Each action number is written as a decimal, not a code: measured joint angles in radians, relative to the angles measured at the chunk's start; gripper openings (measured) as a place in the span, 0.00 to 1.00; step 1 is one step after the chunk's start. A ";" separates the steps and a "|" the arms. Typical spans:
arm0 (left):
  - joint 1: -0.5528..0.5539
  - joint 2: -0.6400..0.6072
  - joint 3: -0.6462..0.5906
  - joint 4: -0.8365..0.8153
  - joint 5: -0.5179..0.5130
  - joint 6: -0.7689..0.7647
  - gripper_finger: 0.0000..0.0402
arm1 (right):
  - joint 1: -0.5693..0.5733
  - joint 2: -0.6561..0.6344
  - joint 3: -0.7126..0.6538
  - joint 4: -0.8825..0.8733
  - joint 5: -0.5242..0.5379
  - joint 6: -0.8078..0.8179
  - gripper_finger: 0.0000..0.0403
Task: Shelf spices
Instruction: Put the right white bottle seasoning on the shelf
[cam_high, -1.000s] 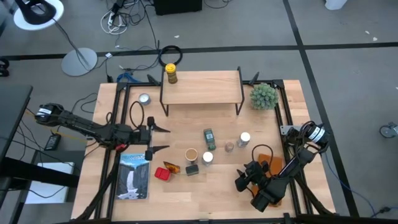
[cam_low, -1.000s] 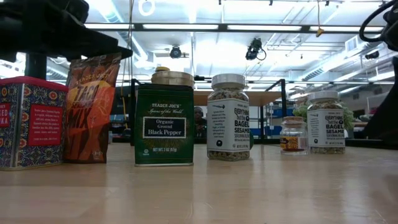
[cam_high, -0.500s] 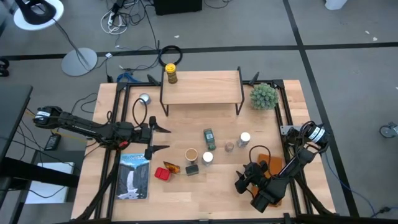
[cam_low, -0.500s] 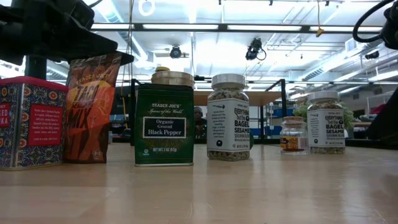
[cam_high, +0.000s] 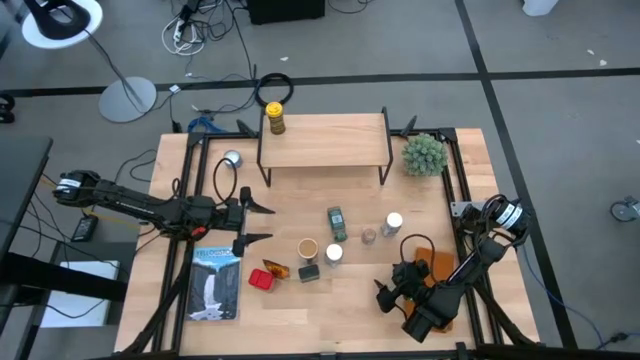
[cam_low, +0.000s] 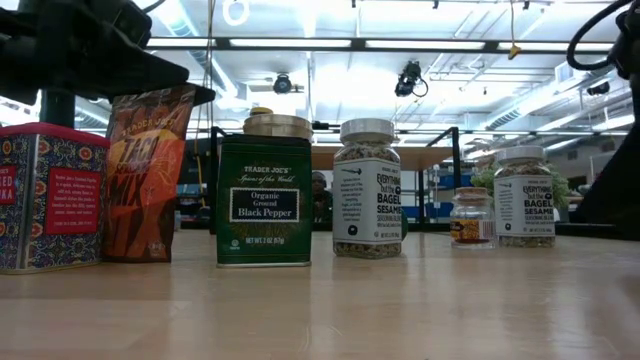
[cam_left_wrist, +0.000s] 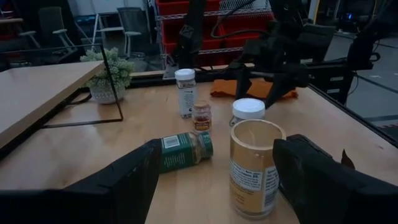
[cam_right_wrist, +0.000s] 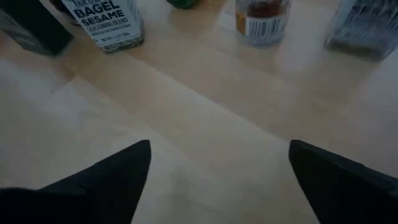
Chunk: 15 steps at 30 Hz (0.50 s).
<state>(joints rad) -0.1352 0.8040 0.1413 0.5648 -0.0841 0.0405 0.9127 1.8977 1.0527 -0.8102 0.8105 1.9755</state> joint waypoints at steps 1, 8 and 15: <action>0.000 0.000 0.000 -0.003 0.000 0.000 0.78 | 0.000 0.000 0.000 0.028 -0.001 0.009 0.97; 0.000 0.000 0.000 -0.009 0.000 0.000 0.78 | -0.010 0.000 0.001 0.139 -0.002 -0.058 0.97; 0.000 0.000 0.000 -0.009 0.000 -0.008 0.78 | -0.021 0.000 0.001 0.195 -0.032 -0.016 0.95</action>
<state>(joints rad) -0.1352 0.8040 0.1417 0.5561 -0.0845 0.0325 0.8918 1.8973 1.0534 -0.6154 0.7788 1.9598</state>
